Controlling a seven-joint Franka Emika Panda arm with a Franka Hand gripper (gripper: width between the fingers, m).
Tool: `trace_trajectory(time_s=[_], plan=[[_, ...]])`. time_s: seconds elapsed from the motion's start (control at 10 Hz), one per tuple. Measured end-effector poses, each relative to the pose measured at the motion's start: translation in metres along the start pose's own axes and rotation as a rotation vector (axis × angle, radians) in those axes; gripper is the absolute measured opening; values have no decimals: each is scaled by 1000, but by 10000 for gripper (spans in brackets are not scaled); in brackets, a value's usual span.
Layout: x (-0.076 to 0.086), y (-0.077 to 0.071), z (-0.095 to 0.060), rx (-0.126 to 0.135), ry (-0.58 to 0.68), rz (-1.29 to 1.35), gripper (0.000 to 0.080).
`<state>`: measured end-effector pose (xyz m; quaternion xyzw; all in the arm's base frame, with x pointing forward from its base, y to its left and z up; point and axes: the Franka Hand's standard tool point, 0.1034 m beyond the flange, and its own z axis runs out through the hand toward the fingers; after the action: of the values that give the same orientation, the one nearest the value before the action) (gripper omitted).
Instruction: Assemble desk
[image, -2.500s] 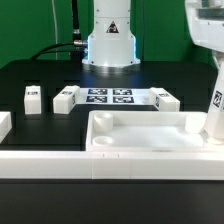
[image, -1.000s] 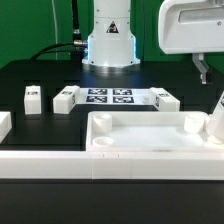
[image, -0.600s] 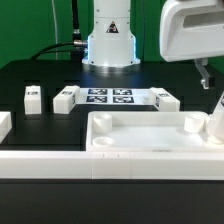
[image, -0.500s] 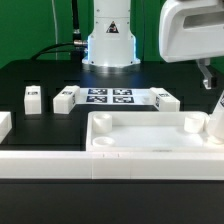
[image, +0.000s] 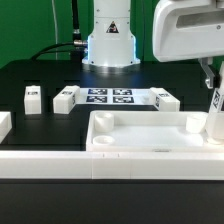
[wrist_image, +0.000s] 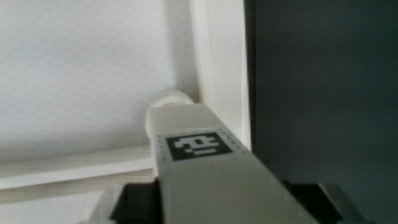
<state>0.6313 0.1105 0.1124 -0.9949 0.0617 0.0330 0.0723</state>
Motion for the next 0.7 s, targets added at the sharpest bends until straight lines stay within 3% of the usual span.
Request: trace_trajectory(time_s=[0.1,0.2,0.4,0.7], plan=[[2,10,1,22,22,40,315],[3,16,2,25,43,66,298],[4,21,1,55,68,148,295],[7,21,1,68,83,326,295]])
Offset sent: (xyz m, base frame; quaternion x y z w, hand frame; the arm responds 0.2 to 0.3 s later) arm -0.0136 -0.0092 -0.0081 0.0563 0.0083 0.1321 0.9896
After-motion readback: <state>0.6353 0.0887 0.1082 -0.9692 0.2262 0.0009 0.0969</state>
